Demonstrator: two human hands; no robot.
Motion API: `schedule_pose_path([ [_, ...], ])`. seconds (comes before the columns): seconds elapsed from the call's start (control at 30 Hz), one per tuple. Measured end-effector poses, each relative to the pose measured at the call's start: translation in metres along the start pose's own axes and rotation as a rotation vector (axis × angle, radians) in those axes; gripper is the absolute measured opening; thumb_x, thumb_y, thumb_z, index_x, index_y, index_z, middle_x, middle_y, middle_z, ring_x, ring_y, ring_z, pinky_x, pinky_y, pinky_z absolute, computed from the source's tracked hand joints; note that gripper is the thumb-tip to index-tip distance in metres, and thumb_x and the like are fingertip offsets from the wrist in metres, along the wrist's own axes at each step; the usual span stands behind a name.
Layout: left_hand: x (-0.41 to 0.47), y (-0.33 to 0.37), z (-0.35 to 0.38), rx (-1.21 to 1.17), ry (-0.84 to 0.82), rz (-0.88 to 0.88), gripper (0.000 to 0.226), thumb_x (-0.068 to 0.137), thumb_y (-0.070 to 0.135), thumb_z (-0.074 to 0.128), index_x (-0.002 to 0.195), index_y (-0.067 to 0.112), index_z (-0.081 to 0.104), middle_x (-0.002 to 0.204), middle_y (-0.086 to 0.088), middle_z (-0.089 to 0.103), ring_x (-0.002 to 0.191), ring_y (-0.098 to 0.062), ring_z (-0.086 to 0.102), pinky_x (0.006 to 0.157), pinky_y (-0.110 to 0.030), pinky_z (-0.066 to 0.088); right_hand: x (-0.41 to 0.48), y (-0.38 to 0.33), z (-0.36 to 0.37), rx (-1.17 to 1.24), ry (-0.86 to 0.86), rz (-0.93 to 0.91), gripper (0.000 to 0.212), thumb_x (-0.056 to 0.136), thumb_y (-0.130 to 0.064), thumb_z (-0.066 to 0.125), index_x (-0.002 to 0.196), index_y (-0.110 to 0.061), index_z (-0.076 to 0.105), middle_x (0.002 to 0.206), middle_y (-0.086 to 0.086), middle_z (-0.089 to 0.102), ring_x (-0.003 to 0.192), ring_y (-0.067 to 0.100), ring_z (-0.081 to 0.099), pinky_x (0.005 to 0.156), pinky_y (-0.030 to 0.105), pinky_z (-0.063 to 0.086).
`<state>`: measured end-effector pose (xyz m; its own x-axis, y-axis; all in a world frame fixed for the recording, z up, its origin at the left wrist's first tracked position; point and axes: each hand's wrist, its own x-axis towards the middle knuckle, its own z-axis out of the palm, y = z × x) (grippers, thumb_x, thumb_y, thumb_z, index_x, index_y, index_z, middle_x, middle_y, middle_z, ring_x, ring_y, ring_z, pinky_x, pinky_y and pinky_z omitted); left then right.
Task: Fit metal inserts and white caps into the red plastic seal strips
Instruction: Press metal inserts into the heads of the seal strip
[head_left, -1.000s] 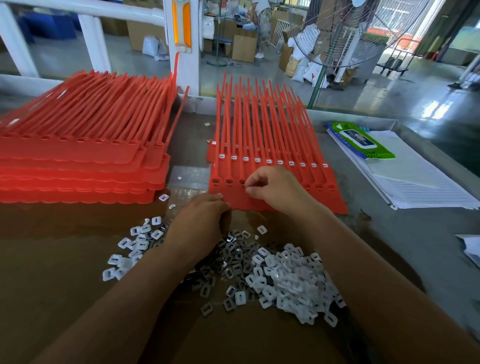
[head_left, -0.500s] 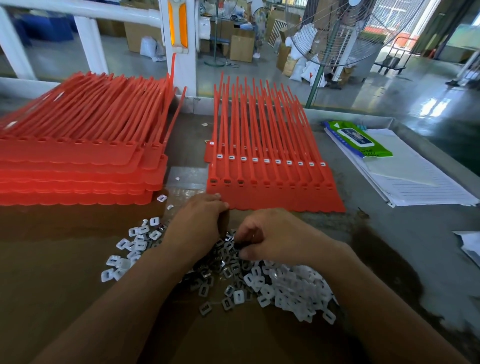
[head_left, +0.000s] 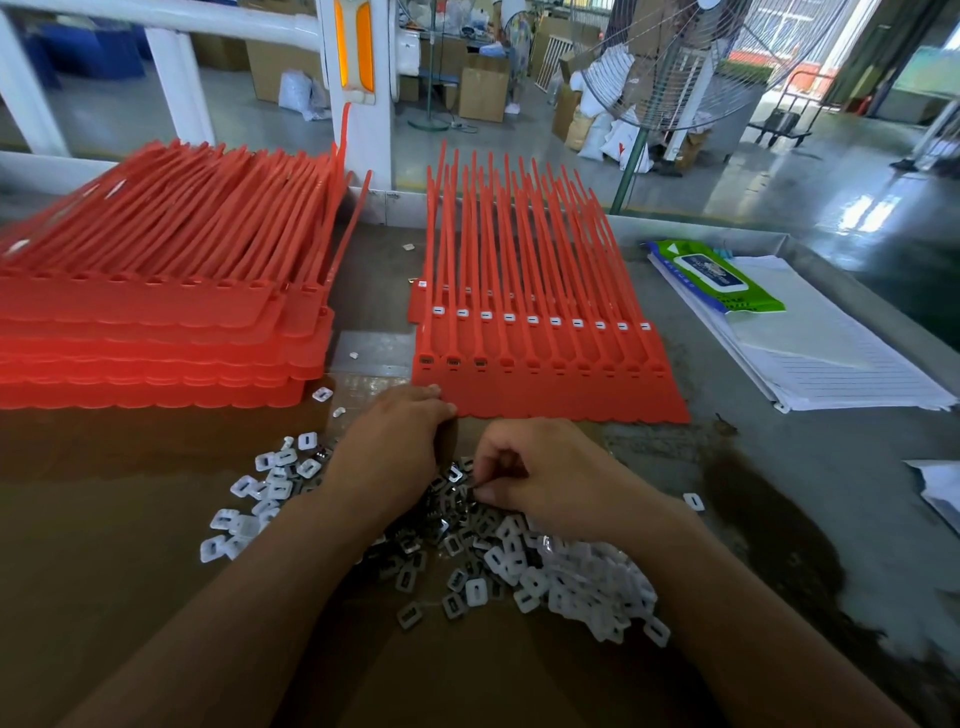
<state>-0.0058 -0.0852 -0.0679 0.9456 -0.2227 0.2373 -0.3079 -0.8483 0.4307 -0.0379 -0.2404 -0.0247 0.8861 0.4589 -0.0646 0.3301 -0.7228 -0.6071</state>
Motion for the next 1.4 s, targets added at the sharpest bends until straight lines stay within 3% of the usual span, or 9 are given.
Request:
schedule_pose_path([
  [0.17,0.000,0.000,0.000,0.010,-0.003,-0.004,0.042,0.085,0.005,0.046,0.123,0.019,0.055,0.138,-0.001,0.044,0.128,-0.017,0.037,0.104,-0.029,0.028,-0.002,0.003,-0.002,0.125,0.033,0.031,0.018,0.079,-0.004,0.067,0.086,-0.020,0.065,0.071,-0.016,0.061,0.068,-0.009,0.057,0.067,0.007,0.048],
  [0.4,-0.001,0.000,-0.001,0.014,-0.003,-0.002,0.042,0.085,0.005,0.046,0.123,0.020,0.054,0.138,0.000,0.044,0.128,-0.016,0.036,0.103,-0.027,0.027,-0.004,0.001,-0.005,0.158,0.034,-0.023,0.036,0.073,0.003,0.069,0.073,-0.032,0.060,0.069,-0.016,0.061,0.068,-0.013,0.057,0.064,0.003,0.044],
  [0.57,-0.001,0.000,-0.002,0.020,-0.010,-0.002,0.043,0.084,0.003,0.047,0.124,0.020,0.054,0.138,-0.001,0.044,0.128,-0.016,0.036,0.104,-0.028,0.027,-0.003,0.006,-0.004,0.274,0.116,-0.005,0.032,0.070,-0.001,0.075,0.071,-0.030,0.063,0.065,-0.012,0.063,0.065,-0.005,0.060,0.064,0.010,0.049],
  [0.73,-0.001,0.001,-0.003,0.032,-0.006,0.004,0.043,0.085,0.005,0.046,0.125,0.020,0.053,0.139,0.000,0.043,0.128,-0.016,0.035,0.103,-0.027,0.027,-0.002,0.011,-0.003,0.239,0.176,0.009,0.024,0.074,-0.013,0.074,0.068,-0.033,0.064,0.066,-0.011,0.063,0.063,-0.003,0.059,0.063,0.013,0.050],
  [1.1,0.001,0.000,0.000,0.024,-0.014,-0.013,0.042,0.086,0.006,0.046,0.124,0.021,0.054,0.139,0.000,0.043,0.128,-0.017,0.036,0.104,-0.030,0.028,0.003,0.014,-0.014,0.156,0.204,0.028,0.028,0.079,-0.007,0.067,0.070,-0.033,0.062,0.076,-0.002,0.065,0.071,0.009,0.061,0.069,0.019,0.052],
  [1.3,0.000,-0.001,0.001,0.031,0.005,0.017,0.040,0.086,0.005,0.049,0.121,0.020,0.056,0.137,-0.002,0.046,0.126,-0.018,0.039,0.103,-0.030,0.029,0.029,0.023,-0.037,0.087,0.229,0.106,0.030,0.081,-0.005,0.063,0.067,-0.032,0.059,0.072,-0.014,0.061,0.067,-0.007,0.056,0.061,0.008,0.043],
  [1.4,0.000,0.000,0.000,0.014,0.008,0.014,0.040,0.085,0.003,0.050,0.121,0.019,0.057,0.136,-0.003,0.047,0.126,-0.018,0.040,0.103,-0.029,0.028,0.050,0.031,-0.043,0.088,0.272,0.150,0.026,0.082,-0.002,0.062,0.069,-0.025,0.061,0.067,-0.016,0.057,0.065,-0.006,0.053,0.056,0.006,0.037],
])
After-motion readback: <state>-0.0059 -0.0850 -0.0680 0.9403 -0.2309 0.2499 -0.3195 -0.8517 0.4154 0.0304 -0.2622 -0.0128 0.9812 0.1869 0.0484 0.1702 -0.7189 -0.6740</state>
